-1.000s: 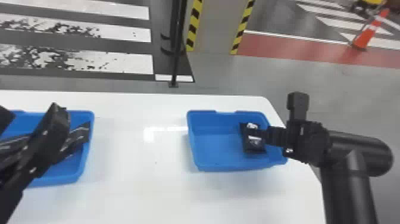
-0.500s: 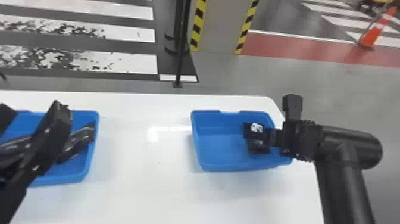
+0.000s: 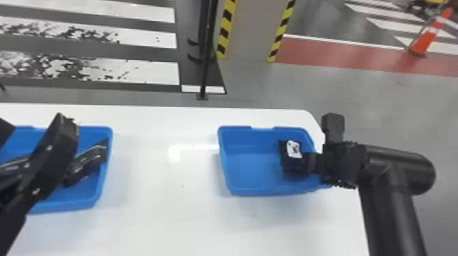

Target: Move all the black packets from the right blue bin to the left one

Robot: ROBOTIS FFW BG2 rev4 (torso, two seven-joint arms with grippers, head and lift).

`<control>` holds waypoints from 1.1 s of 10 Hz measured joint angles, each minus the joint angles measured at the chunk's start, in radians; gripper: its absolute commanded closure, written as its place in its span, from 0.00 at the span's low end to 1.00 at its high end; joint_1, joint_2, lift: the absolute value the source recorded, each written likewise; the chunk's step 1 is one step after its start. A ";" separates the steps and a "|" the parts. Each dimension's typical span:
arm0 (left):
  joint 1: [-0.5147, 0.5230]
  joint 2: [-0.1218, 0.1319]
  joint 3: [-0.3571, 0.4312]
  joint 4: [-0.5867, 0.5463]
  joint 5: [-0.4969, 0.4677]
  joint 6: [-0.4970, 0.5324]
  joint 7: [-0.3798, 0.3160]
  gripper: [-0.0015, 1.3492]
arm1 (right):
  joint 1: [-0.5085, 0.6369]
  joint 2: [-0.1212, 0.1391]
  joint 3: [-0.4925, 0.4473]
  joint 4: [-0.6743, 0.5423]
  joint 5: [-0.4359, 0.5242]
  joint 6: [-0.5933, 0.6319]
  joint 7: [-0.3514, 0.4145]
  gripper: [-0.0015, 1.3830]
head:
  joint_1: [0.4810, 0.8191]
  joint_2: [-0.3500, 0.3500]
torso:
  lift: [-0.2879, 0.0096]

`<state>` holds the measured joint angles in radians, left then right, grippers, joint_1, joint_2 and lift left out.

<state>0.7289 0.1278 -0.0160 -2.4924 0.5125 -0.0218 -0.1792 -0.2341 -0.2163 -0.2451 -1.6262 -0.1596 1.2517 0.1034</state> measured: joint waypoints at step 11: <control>0.000 -0.007 0.008 0.012 -0.003 -0.003 0.001 0.10 | 0.058 0.005 -0.016 -0.019 -0.061 -0.169 -0.002 0.79 | 0.63 0.14 | 0.50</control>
<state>0.7289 0.1212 -0.0076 -2.4801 0.5092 -0.0250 -0.1786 -0.1758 -0.2109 -0.2614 -1.6456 -0.2202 1.0826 0.1015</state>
